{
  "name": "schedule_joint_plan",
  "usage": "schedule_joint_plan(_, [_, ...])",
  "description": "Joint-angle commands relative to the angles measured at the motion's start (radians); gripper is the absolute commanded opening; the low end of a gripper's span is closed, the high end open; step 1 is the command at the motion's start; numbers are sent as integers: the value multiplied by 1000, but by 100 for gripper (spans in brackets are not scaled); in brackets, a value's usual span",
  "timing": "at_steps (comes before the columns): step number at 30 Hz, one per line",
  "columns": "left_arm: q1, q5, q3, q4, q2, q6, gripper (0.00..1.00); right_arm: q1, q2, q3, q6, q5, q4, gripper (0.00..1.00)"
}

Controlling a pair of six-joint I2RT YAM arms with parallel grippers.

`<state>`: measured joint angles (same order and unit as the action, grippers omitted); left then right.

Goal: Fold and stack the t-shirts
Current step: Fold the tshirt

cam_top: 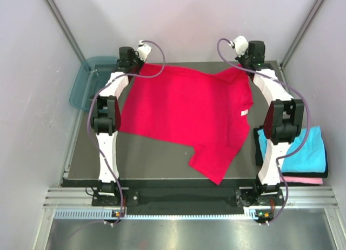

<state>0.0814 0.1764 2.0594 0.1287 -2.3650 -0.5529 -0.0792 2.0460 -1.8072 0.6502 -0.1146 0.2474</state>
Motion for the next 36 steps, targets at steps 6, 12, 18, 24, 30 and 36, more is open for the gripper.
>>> schedule_joint_plan(6, [-28, 31, -39, -14, 147, -2, 0, -40, -257, 123, -90, 26, 55, 0])
schedule_joint_plan(12, [-38, 49, -93, -3, 187, -12, 0, -76, -352, 222, -119, 27, 75, 0])
schedule_joint_plan(18, [-45, 64, -159, 14, 234, -18, 0, -96, -435, 296, -142, 36, 107, 0])
schedule_joint_plan(24, [-49, 69, -222, 26, 268, -25, 0, -97, -497, 359, -147, 36, 122, 0])
schedule_joint_plan(30, [-51, 60, -255, 38, 282, -28, 0, -97, -546, 410, -182, 56, 150, 0])
schedule_joint_plan(36, [-51, 44, -288, 66, 296, -38, 0, -97, -589, 468, -211, 75, 174, 0])
